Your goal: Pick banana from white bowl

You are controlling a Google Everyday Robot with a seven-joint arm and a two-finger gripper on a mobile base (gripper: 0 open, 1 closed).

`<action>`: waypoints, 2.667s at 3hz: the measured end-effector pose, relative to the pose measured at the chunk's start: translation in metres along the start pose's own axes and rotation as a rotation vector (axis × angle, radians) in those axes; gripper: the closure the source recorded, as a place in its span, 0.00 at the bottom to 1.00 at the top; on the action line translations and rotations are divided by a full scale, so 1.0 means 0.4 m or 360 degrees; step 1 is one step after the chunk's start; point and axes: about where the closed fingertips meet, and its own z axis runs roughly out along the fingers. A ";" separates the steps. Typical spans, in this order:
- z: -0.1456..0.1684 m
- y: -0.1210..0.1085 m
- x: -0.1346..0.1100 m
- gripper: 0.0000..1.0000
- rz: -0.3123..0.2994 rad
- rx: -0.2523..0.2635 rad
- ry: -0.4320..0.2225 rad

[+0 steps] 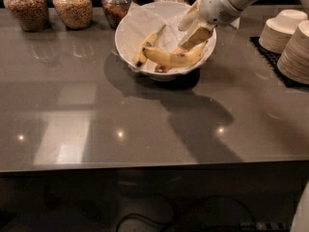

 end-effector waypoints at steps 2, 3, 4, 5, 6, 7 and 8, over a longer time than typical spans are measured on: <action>0.036 0.047 0.020 0.44 0.0046 -0.0119 0.0007; 0.051 0.046 0.035 0.45 0.0064 -0.0120 0.0007; 0.075 0.041 0.063 0.45 0.0088 -0.0116 0.0017; 0.154 0.042 0.111 0.44 0.0115 -0.0161 0.0037; 0.184 0.039 0.107 0.46 0.0105 -0.0179 0.0029; 0.210 0.041 0.095 0.61 0.0086 -0.0205 0.0021; 0.208 0.041 0.076 0.82 0.0052 -0.0220 0.0021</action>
Offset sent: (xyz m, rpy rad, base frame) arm -0.0152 -0.0020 -0.0312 -0.0038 0.1085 0.0090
